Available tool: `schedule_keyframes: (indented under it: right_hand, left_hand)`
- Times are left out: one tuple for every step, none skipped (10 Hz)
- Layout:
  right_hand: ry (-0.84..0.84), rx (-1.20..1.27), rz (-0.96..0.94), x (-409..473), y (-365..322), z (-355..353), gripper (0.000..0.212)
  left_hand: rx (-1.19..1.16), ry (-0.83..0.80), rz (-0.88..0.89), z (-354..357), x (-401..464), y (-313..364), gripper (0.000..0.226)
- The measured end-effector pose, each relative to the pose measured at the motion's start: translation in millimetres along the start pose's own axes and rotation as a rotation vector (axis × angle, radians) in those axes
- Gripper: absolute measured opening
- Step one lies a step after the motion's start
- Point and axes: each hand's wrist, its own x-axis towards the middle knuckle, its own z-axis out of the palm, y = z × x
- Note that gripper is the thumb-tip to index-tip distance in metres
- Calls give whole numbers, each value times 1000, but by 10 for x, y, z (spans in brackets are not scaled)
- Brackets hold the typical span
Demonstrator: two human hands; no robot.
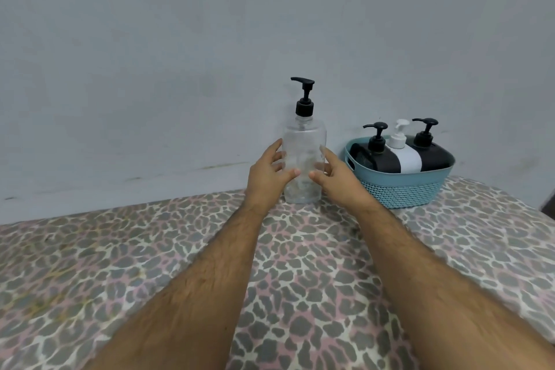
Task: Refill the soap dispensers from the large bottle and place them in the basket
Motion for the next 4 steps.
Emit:
schedule_keyframes:
  right_hand:
    - [-9,-27,-8,-10,-15,-1,59]
    - [3,-84,15,-22,-8,21,45]
    - [44,-134,88,-122,-100,44,40]
    - [176,-232,57,-342,-192,187,43]
  left_hand:
    - [60,-40,16,0,-11,-13,76]
    - [85,-70,-38,-44,-99,-5,84]
    - [101,-70,-87,-162,-274,30,85]
    - [121,-44,-90,-340,-509,71,81]
